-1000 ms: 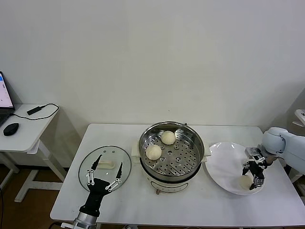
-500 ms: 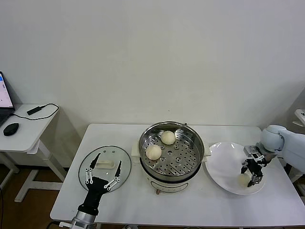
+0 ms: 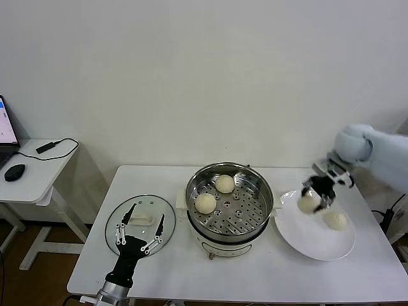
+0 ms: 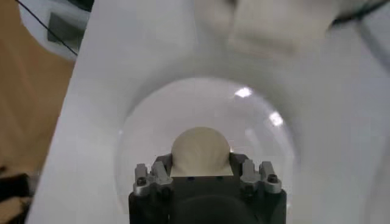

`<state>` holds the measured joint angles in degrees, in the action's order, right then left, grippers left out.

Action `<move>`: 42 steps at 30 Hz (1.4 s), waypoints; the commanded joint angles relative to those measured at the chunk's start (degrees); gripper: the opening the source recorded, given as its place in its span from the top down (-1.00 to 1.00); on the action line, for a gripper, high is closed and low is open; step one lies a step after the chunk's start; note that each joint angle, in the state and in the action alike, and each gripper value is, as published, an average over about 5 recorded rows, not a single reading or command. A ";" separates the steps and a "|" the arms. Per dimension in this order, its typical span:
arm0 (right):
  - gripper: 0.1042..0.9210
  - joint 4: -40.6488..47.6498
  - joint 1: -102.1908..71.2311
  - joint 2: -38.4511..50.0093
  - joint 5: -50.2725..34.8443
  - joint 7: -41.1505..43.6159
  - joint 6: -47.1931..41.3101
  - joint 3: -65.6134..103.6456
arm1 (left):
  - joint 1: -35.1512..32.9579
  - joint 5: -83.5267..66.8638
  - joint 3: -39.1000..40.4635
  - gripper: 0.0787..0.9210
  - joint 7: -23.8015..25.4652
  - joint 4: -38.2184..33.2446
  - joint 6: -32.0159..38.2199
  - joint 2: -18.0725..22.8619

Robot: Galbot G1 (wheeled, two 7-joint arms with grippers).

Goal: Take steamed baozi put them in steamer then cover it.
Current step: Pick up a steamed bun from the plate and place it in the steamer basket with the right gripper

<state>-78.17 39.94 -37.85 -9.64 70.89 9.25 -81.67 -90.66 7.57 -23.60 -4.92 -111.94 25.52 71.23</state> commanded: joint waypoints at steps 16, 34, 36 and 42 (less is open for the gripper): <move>-0.34 -21.88 5.92 -14.51 11.09 -7.88 20.56 -1.68 | 0.07 -0.29 0.17 -0.77 -0.07 -0.24 0.20 -0.06; -0.36 -20.38 -3.74 -15.43 23.93 -9.29 26.25 1.34 | -0.07 -0.33 -0.50 -0.77 -0.07 -0.20 0.42 0.39; -0.36 -20.13 -4.26 -15.53 24.56 -9.08 26.45 1.50 | -0.07 -0.35 -0.56 -0.77 -0.06 -0.06 0.53 0.36; -0.38 -19.56 -5.29 -15.94 24.72 -8.66 26.53 1.39 | -0.07 -0.76 -0.51 -0.77 -0.05 -0.27 0.43 0.38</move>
<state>-97.53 37.21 -53.21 11.49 62.42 34.28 -80.87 -90.70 7.11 -24.18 -5.01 -112.03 26.10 71.59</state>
